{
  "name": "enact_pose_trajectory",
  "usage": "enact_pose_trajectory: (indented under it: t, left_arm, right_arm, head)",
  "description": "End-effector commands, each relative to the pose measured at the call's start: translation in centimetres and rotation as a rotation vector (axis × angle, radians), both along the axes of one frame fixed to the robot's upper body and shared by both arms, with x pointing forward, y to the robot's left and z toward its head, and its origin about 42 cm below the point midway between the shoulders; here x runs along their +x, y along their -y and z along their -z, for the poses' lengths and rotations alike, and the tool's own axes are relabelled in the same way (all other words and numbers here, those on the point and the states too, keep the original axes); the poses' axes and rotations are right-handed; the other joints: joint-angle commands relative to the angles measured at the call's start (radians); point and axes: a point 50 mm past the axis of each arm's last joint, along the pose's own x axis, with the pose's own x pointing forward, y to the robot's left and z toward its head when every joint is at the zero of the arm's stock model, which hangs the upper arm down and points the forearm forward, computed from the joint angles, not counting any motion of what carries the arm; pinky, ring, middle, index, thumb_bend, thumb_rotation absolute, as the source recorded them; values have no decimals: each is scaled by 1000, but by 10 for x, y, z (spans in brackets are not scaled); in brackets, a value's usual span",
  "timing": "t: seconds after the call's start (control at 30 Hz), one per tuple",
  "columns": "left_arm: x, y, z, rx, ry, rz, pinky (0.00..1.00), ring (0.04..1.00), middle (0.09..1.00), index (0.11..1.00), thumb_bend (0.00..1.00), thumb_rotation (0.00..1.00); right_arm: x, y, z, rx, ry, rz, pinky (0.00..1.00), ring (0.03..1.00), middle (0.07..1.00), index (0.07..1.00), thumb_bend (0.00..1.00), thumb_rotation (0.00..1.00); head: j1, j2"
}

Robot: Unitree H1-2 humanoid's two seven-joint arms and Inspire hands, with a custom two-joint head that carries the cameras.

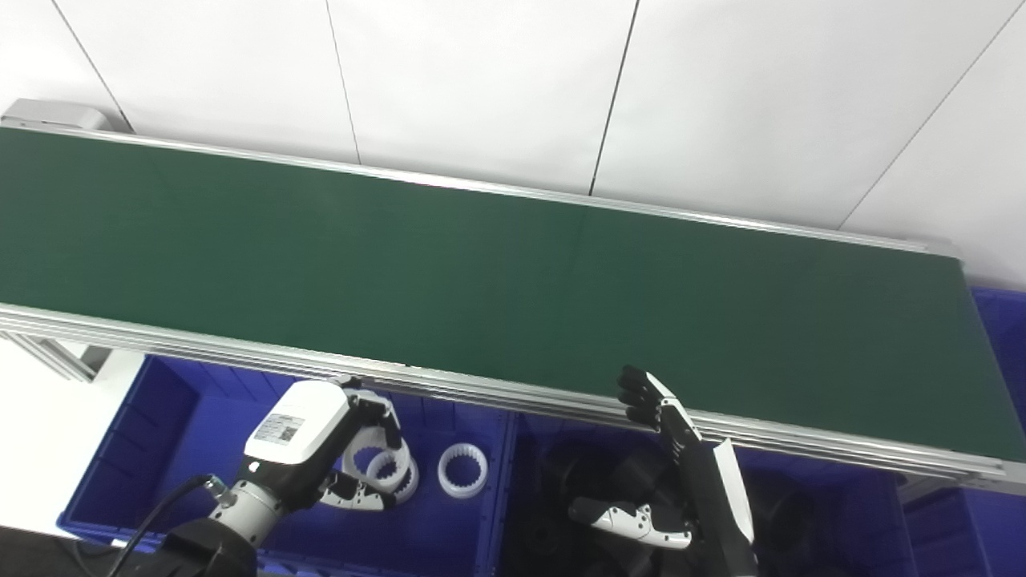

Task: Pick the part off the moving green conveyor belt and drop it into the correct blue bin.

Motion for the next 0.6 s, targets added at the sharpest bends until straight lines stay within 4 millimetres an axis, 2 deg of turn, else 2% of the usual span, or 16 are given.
enact_pose_trajectory:
  t: [0.0,0.07,0.2,0.33,0.4,0.43,0.47,0.57]
  left_arm:
    - [9,1,-15,37,30,16,1000,945,882,736,781,439]
    - [8,-1,-17,27,21,11,1000,959,906,790,844,503]
    - [6,-6,-19,-82,3,1,1000,969,937,850,920,514]
    - [3,-11,-23,-397,0,-26,987,951,941,876,978,455]
    - [1,-10,-24,-558,-7,-28,915,923,919,867,994,438]
    - [1,-9,-24,-626,-6,-24,842,898,899,858,989,421]
    - [1,-5,-24,-716,-2,-11,817,883,885,851,981,409]
    - [2,3,-20,-956,-15,5,777,831,835,810,955,346]
  right_arm:
    - [3,-3,-11,23,45,3,788,828,851,873,957,372]
    - [3,-4,-11,15,47,5,778,824,849,871,958,379]
    - [2,-4,-12,7,47,7,771,819,848,870,962,394]
    - [1,-4,-14,-9,48,3,754,809,842,864,960,405]
    - [1,-3,-14,-11,53,-2,749,804,838,862,958,400]
    - [1,-3,-14,-13,56,-5,743,799,835,860,952,396]
    - [1,-3,-14,-19,58,-10,742,797,834,860,951,397]
    - [0,-4,-14,-36,46,-17,739,796,839,861,956,417]
  head:
    - [1,0]
    - [-8,3]
    - [-19,6]
    - [-39,12]
    - [-60,14]
    - [-60,14]
    - [-96,14]
    - [-136,15]
